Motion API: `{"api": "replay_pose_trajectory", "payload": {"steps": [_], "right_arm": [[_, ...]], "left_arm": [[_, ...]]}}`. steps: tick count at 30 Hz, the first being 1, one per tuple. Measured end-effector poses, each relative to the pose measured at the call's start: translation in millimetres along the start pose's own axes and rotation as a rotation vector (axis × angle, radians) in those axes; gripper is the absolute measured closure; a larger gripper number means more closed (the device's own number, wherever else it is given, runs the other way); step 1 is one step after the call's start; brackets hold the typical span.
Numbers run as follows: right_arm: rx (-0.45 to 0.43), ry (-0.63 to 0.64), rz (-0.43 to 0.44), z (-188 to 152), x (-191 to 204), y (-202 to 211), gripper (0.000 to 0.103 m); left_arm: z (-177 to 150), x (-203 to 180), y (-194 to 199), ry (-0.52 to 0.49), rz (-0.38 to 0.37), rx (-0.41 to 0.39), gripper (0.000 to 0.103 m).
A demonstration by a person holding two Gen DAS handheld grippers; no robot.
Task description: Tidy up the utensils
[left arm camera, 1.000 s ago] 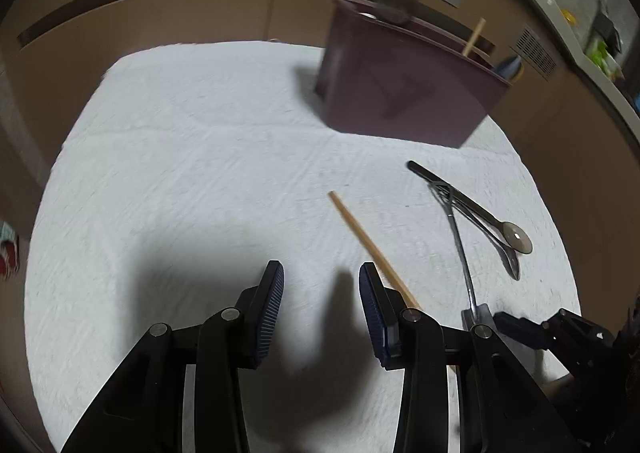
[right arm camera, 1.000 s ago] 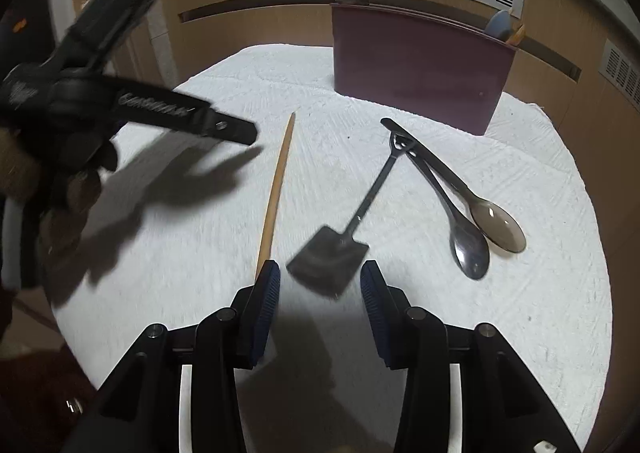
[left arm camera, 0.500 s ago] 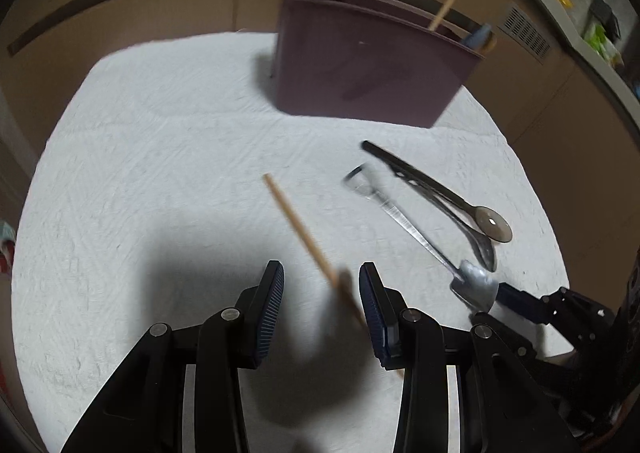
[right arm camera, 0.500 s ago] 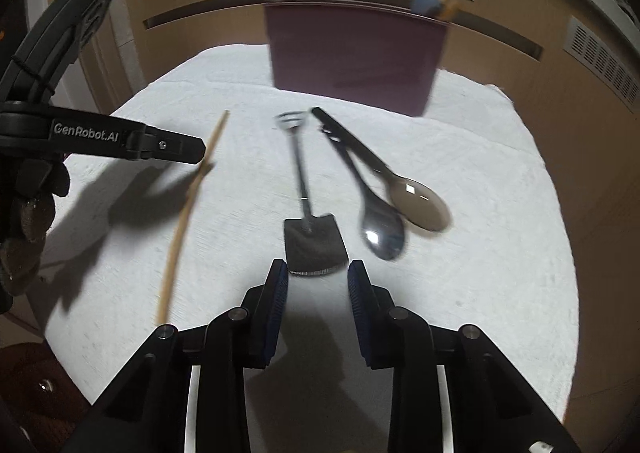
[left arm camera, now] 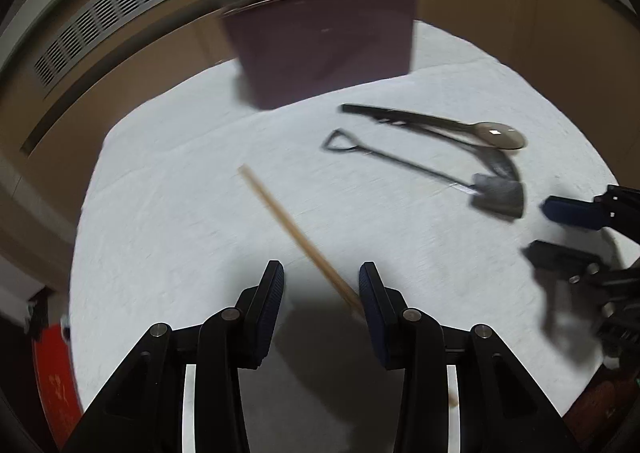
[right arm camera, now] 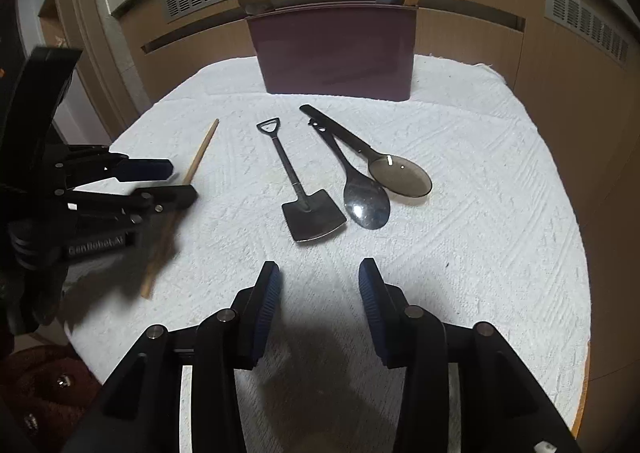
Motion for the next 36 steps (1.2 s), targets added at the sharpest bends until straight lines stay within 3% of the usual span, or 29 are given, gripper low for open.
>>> {"api": "replay_pose_trajectory", "payload": {"steps": [3,8,13,15,22,26,28,29,32,34,36], "right_arm": [[0.014,0.004,0.026,4.3,-1.5,-1.8,0.061],[0.039,0.100,-0.021,20.0,6.7,-16.4,0.062],[0.062,0.132,-0.022,35.5,5.4,-29.6,0.064],[0.055,0.130,-0.037,39.1,3.0,-31.2,0.071],[-0.108,0.167,-0.101,52.9,8.4,10.5,0.074],[-0.188,0.154,-0.124,71.3,2.2,31.8,0.077],[-0.212,0.137,-0.130,80.6,-3.2,36.0,0.080],[-0.217,0.131,-0.132,84.4,-5.3,36.3,0.093],[-0.232,0.109,-0.130,94.4,-9.6,35.2,0.095],[-0.240,0.107,-0.128,98.4,-9.4,34.0,0.095],[-0.235,0.114,-0.121,99.8,-9.1,32.5,0.095]], "left_arm": [[-1.6,31.2,3.0,0.068,0.021,0.005,0.063],[-3.0,64.4,1.3,0.217,-0.071,0.065,0.063],[5.5,68.3,-4.1,0.305,-0.113,0.099,0.063],[11.4,61.9,-7.2,0.318,-0.109,0.104,0.063],[28.1,44.7,-22.2,0.291,-0.063,0.099,0.063],[31.7,49.5,-26.4,0.315,-0.074,0.100,0.062],[32.7,51.3,-26.7,0.324,-0.085,0.107,0.061],[33.6,52.3,-27.0,0.329,-0.090,0.114,0.061],[37.0,54.5,-28.2,0.353,-0.100,0.131,0.061],[39.6,55.8,-29.5,0.365,-0.099,0.119,0.068],[40.7,59.1,-30.6,0.364,-0.069,0.093,0.089]]}}
Point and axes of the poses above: each gripper's, at about its wrist camera, not at the fingertips, and y roughly against the way its jaws point, x to its left, z to its top, the point moved 3 cm from there along -y, roughly the way its jaws point, and after that the axes turned 12 degrees about y, right-handed, at the moved point
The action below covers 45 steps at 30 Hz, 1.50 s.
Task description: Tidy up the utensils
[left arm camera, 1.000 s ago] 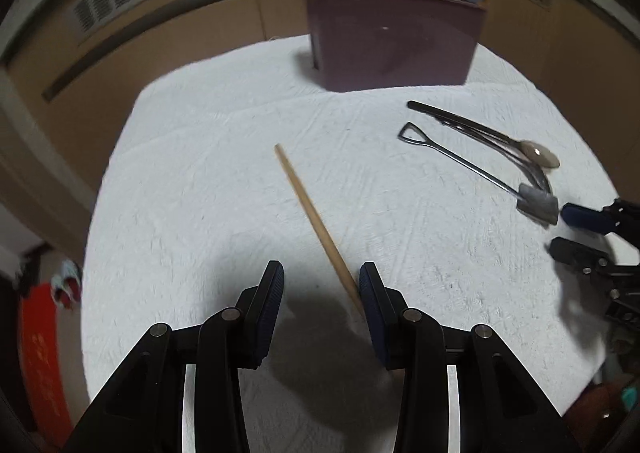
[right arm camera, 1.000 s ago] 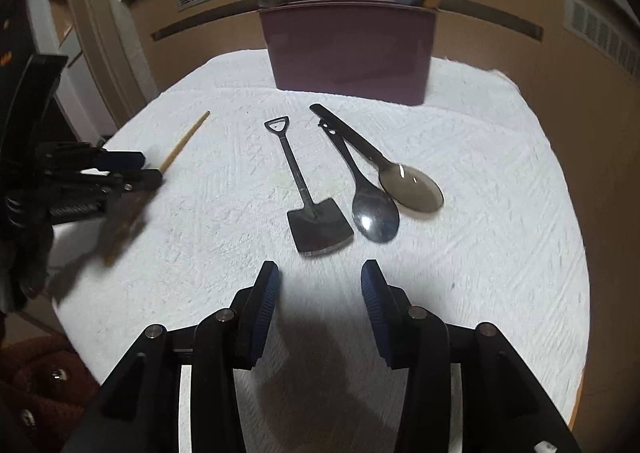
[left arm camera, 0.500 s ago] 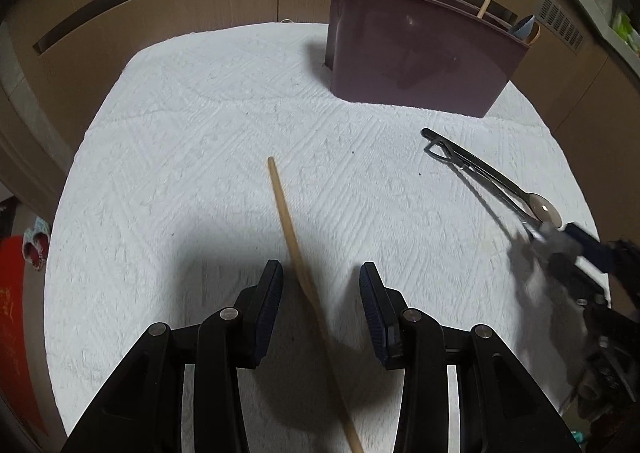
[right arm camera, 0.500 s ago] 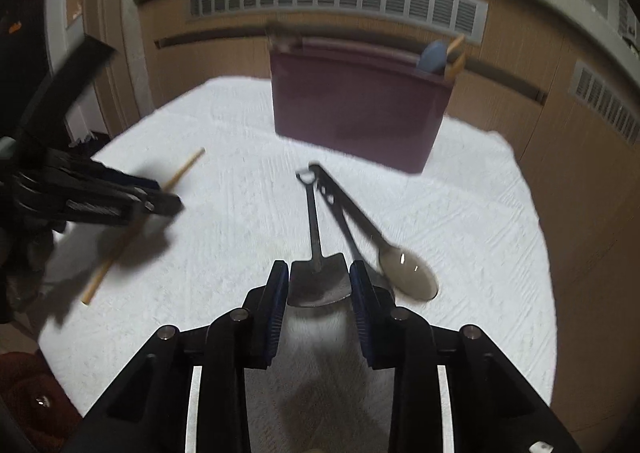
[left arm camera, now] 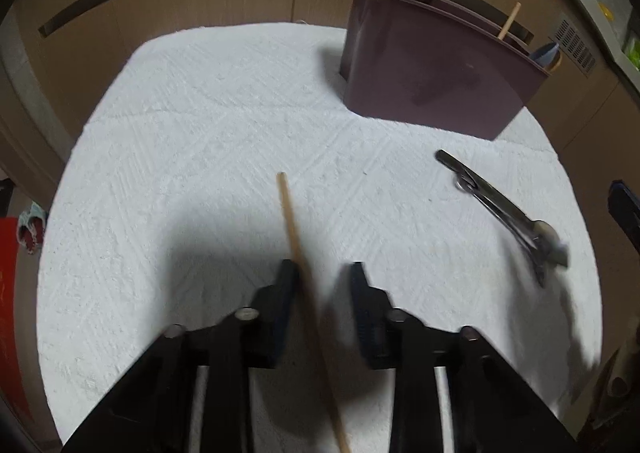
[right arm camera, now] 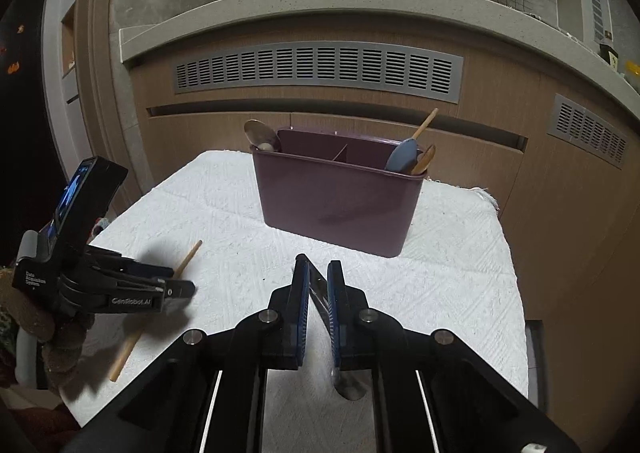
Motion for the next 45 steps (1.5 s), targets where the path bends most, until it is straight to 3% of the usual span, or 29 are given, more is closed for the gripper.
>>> {"api": "replay_pose_trajectory", "payload": {"steps": [4,6,9,14,19,23,30,38,42,44,45], "right_arm": [[0.050,0.051,0.065,-9.2,-0.9,3.9,0.090],[0.076,0.083,0.069,-23.7,-4.7,8.1,0.079],[0.173,0.111,0.075,-60.6,-9.9,10.4,0.078],[0.277,-0.050,0.077,-99.1,-29.3,3.3,0.078],[0.272,-0.355,0.085,-89.0,-54.4,-25.5,0.076],[0.293,-0.419,0.074,-75.9,-54.6,-56.3,0.076],[0.307,-0.296,-0.034,-40.1,-46.1,-104.9,0.064],[0.347,-0.293,-0.133,-13.8,-39.6,-140.1,0.055],[0.374,-0.267,-0.122,-6.6,-27.3,-143.0,0.056],[0.339,-0.287,-0.094,-2.9,-22.6,-136.3,0.060],[0.323,-0.273,-0.134,0.0,-20.6,-130.9,0.062]], "left_arm": [[-3.3,11.9,4.9,0.036,-0.059,-0.003,0.096],[-7.4,14.9,12.0,0.043,-0.088,-0.014,0.097],[-13.6,14.2,25.4,0.043,-0.130,-0.049,0.097],[-18.6,8.3,38.5,0.033,-0.174,-0.090,0.097],[-19.5,10.2,41.8,0.042,-0.191,-0.100,0.097],[-18.4,20.4,42.3,0.064,-0.203,-0.104,0.097],[-15.5,23.5,35.6,0.087,-0.250,-0.097,0.097],[-12.8,18.4,13.7,0.085,-0.271,-0.057,0.097],[-13.5,21.6,8.5,0.094,-0.264,-0.045,0.097],[-14.2,23.2,6.6,0.100,-0.263,-0.039,0.097],[-14.5,23.7,6.8,0.101,-0.267,-0.039,0.097]]}}
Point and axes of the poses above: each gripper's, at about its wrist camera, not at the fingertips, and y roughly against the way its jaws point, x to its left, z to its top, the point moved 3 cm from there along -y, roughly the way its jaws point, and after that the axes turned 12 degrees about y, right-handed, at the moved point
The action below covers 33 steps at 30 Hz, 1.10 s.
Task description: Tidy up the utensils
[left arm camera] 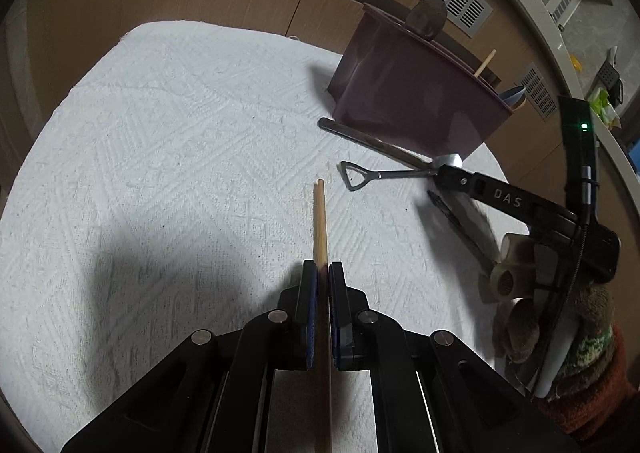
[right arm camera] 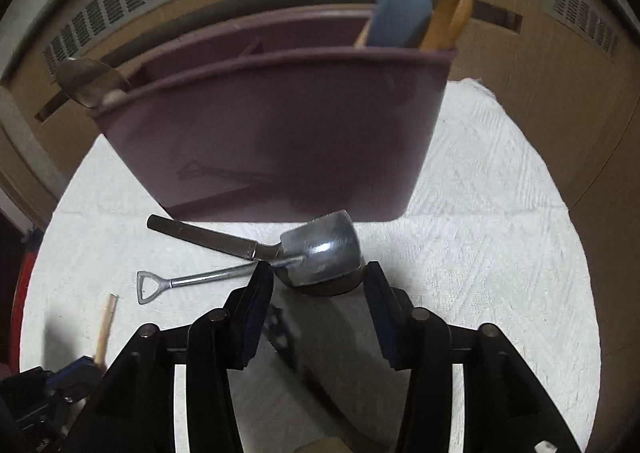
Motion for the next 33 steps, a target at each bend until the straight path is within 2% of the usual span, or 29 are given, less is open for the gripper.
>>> {"api": "replay_pose_trajectory", "payload": {"steps": [3,5,7,8,11,16,21,23,24,26,27,30,33], "right_arm": [[-0.116,0.052,-0.110,1.0,4.3,23.7,0.061],[-0.173,0.105,-0.052,1.7,11.6,36.2,0.063],[-0.141,0.180,0.097,5.9,26.5,31.5,0.080],[-0.117,0.202,0.128,7.9,33.0,26.4,0.091],[-0.100,0.261,0.182,16.7,51.8,7.8,0.091],[0.006,0.297,0.302,10.8,71.7,-12.1,0.091],[0.019,0.424,0.307,-25.3,62.8,16.0,0.091],[0.031,0.468,0.266,-40.1,49.9,22.7,0.091],[0.039,0.487,0.204,-48.1,41.1,28.4,0.090],[0.030,0.467,0.139,-56.3,20.3,38.0,0.087],[0.021,0.420,0.135,-56.7,6.3,43.0,0.084],[0.013,0.248,0.160,-53.4,-24.8,46.7,0.075],[-0.013,0.127,0.170,-51.7,-55.8,41.4,0.074]], "left_arm": [[-1.2,1.6,3.0,0.000,0.001,-0.003,0.097],[-2.0,4.0,4.3,0.002,0.005,-0.004,0.097],[-1.4,6.6,4.3,0.013,0.000,-0.001,0.097],[-0.8,6.9,4.5,0.016,0.002,-0.003,0.097],[-0.7,9.5,5.5,0.020,0.016,-0.008,0.097],[-1.8,10.9,6.8,0.019,0.029,-0.005,0.097],[-0.7,10.4,6.1,0.016,0.028,-0.003,0.097],[-1.1,10.2,6.4,0.013,0.029,-0.004,0.097],[-1.3,10.0,6.4,0.013,0.031,-0.005,0.097],[-1.8,10.2,6.7,0.013,0.032,-0.008,0.097],[-2.1,10.4,6.7,0.014,0.032,-0.008,0.097],[-2.6,10.1,6.5,0.016,0.033,-0.009,0.097],[-2.0,10.4,6.2,0.010,0.034,-0.006,0.097]]}}
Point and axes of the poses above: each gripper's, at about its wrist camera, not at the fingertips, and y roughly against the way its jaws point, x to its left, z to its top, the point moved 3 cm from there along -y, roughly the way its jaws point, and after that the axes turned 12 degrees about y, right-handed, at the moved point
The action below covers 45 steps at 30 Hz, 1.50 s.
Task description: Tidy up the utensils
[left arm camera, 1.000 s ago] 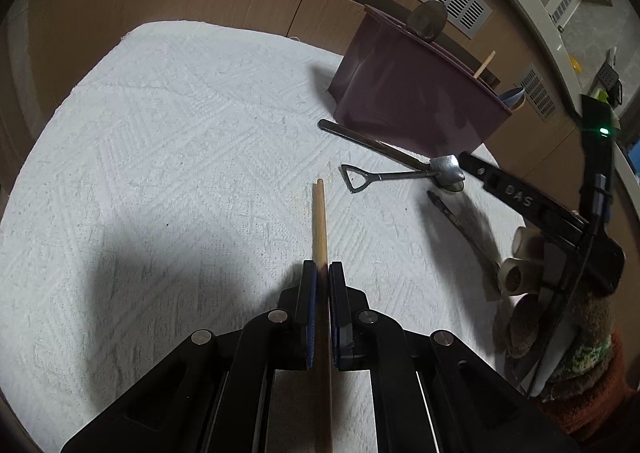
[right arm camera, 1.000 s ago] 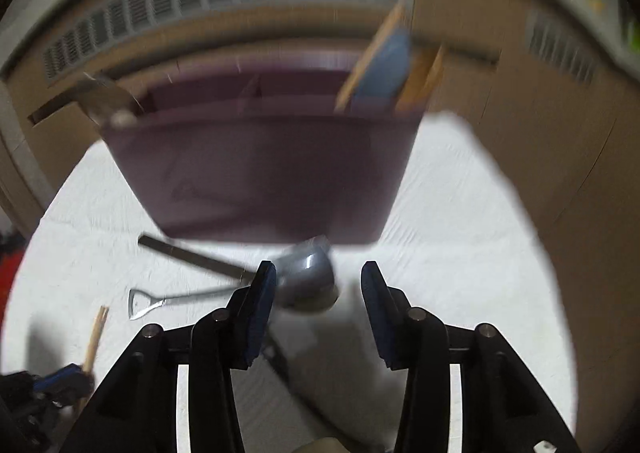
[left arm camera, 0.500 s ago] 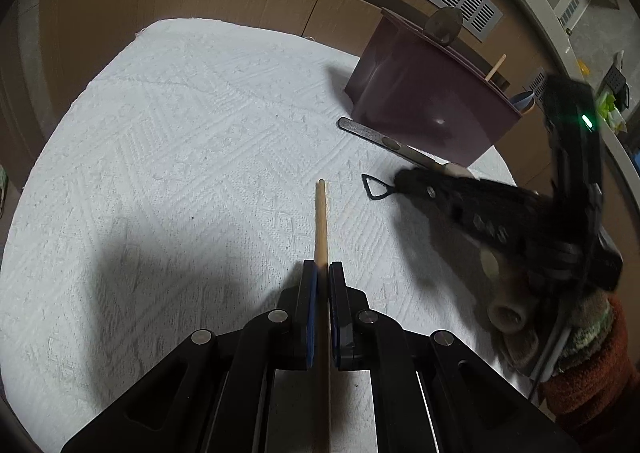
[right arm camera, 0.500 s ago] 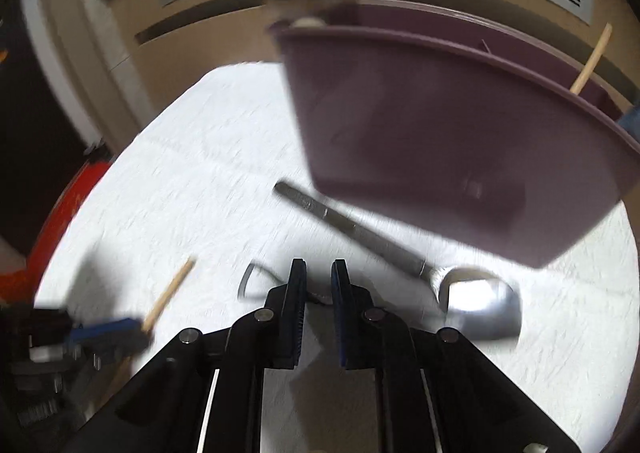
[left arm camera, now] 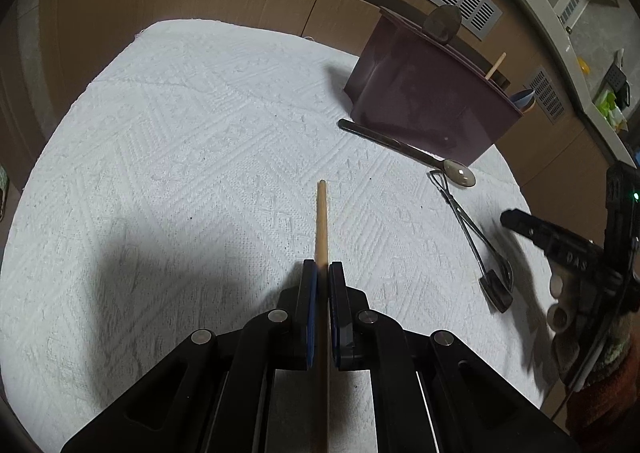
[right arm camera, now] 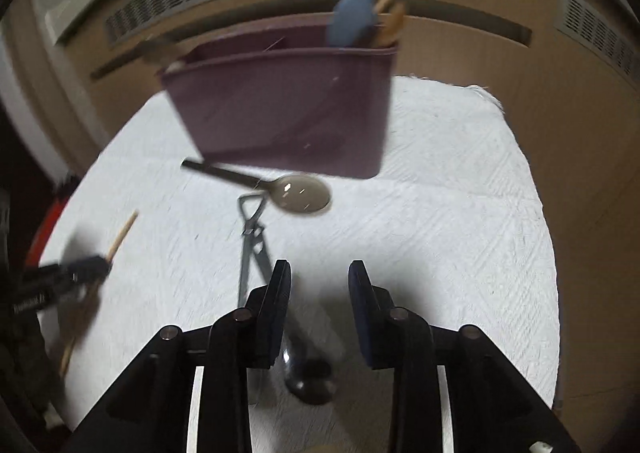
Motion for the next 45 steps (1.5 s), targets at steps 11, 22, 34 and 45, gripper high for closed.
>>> {"api": "replay_pose_trajectory", "payload": {"steps": [11,22,34,45], "right_arm": [[0.020,0.246,0.060,45.5,68.3,-45.4,0.077],[-0.027,0.243,0.045,55.6,75.4,-44.7,0.083],[-0.338,0.084,0.020,26.2,46.4,87.1,0.085],[-0.226,0.153,0.126,20.9,44.0,83.2,0.085]], "left_arm": [[1.5,-8.0,-2.9,-0.053,0.053,0.033,0.097],[9.4,-15.5,-12.2,-0.099,0.125,0.113,0.096],[23.3,-56.6,30.9,-0.087,-0.017,-0.058,0.097],[35.7,-84.7,75.6,-0.133,-0.081,-0.190,0.097]]}}
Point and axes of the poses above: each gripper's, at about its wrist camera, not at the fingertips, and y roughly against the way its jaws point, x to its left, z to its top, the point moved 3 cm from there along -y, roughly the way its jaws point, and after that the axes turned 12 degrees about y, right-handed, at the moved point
